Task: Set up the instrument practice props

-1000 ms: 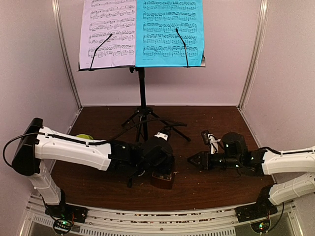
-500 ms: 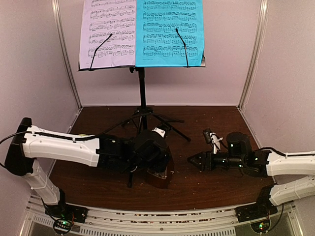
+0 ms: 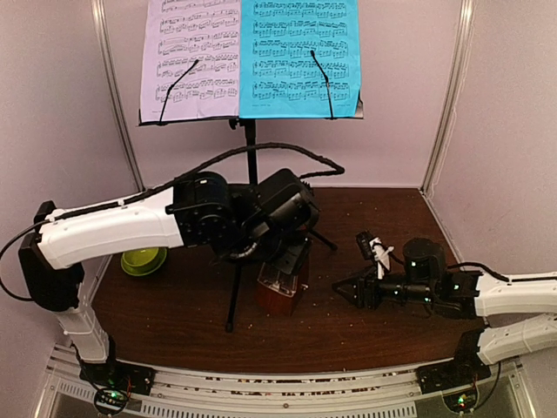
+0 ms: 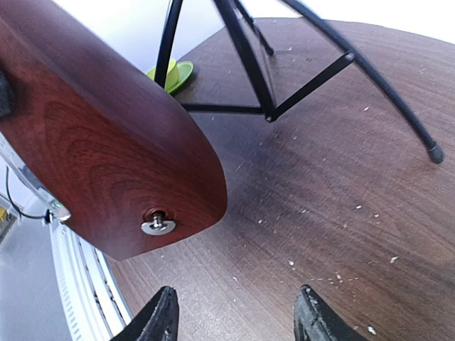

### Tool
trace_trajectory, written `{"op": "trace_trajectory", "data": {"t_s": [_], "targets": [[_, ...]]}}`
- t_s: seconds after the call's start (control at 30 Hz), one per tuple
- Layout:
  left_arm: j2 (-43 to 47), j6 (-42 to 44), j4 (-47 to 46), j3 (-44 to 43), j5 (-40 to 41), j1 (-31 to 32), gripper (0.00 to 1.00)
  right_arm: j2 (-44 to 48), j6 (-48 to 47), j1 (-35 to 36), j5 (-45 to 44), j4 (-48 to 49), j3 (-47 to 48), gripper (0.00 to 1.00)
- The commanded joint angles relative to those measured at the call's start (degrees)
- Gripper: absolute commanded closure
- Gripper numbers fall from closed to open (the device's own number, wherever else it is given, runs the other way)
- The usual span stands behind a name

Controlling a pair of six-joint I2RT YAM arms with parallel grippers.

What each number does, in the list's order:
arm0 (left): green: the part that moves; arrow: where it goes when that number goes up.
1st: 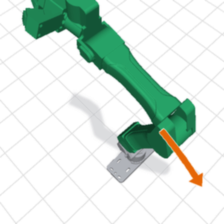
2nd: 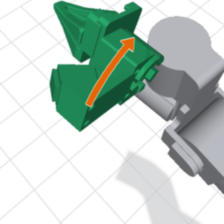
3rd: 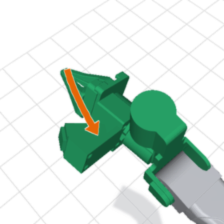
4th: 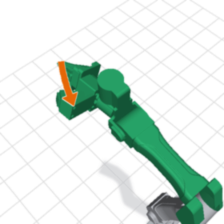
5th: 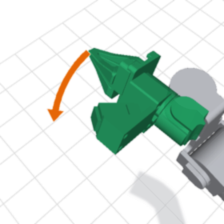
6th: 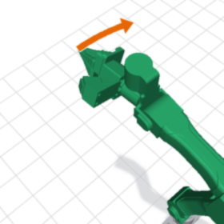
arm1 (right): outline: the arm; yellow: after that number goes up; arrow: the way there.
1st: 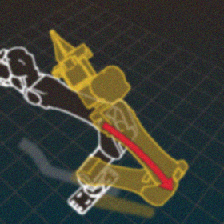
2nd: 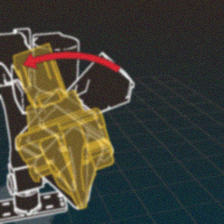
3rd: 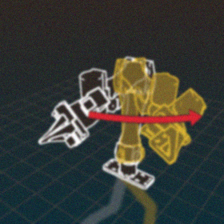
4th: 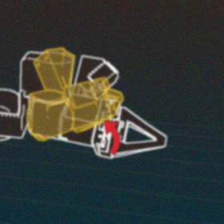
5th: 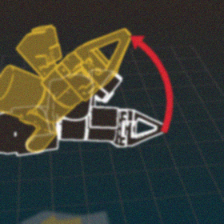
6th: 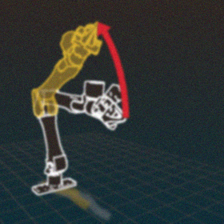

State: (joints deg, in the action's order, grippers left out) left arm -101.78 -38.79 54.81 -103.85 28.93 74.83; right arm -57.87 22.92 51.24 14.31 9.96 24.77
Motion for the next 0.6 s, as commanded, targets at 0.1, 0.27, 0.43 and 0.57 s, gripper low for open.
{"op": "trace_trajectory", "data": {"t_s": [0.1, 0.27, 0.43, 0.57], "targets": [[-7.73, -5.1, 20.78, -16.27, -7.37, -2.02, 1.0, -6.65, -4.95, 6.17, -6.79, 6.34, -1.0, 0.46], [-13.53, -7.61, 31.43, -25.46, -10.83, -4.38, 1.0, -10.6, -5.94, 9.58, -8.2, 8.89, -1.05, 0.47], [-14.38, -9.6, 33.72, -26.43, -9.76, -4.36, 1.0, -12.37, -6.64, 11.68, -8.68, 11.33, -0.94, 0.48], [-14.45, -11.91, 36.08, -26.8, -8.0, -4.08, 1.0, -12.87, -8.08, 13.37, -9.36, 12.57, -0.44, 0.49]]}}
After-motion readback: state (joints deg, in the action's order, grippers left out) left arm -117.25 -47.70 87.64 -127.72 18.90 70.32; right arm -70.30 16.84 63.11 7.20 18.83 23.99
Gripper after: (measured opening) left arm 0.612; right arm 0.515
